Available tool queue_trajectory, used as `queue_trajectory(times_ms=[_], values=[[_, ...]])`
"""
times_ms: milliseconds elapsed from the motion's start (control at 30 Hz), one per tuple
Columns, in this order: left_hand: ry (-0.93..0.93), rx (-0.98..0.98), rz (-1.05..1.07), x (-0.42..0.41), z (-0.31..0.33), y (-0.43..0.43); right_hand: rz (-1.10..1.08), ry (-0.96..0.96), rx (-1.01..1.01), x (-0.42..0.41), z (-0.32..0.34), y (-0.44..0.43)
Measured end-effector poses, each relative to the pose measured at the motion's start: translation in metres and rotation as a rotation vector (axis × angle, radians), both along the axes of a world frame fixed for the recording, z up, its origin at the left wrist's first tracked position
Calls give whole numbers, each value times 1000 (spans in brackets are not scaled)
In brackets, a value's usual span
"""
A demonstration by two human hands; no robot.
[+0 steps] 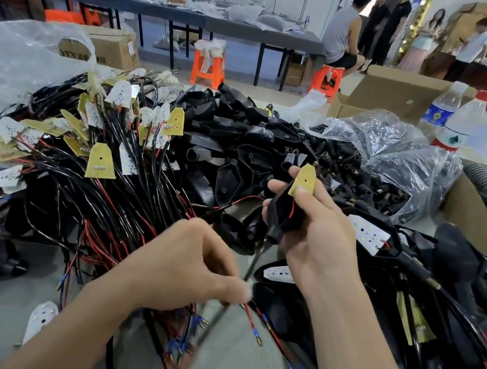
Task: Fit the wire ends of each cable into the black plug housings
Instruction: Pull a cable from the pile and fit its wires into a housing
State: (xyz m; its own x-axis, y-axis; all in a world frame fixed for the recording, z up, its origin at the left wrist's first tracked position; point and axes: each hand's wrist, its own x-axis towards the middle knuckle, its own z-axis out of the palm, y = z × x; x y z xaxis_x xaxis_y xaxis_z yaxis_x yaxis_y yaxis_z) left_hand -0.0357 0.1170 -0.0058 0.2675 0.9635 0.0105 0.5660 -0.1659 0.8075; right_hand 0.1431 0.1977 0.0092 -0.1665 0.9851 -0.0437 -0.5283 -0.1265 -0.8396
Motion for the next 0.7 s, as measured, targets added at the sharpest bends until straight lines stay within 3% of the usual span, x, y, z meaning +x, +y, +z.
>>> queue_trajectory(times_ms=[67, 133, 200, 333, 500, 700], values=[[-202, -32, 7, 8, 0, 3, 113, -16, -6, 0, 0, -2], [-368, -1, 220, 13, -1, 6, 215, -34, 7, -3, 0, -5], [-510, -120, 318, 16, -4, 8, 261, -48, 17, -9, -1, -9], [-798, -391, 142, 19, -6, 6, 253, -231, 61, -19, -5, -16], [-1009, -438, 66, 14, -6, 8, 225, -284, 82, -16, -7, -15], [-1018, -356, 144, 10, -9, 12, 153, -272, 98, -17, -9, -13]])
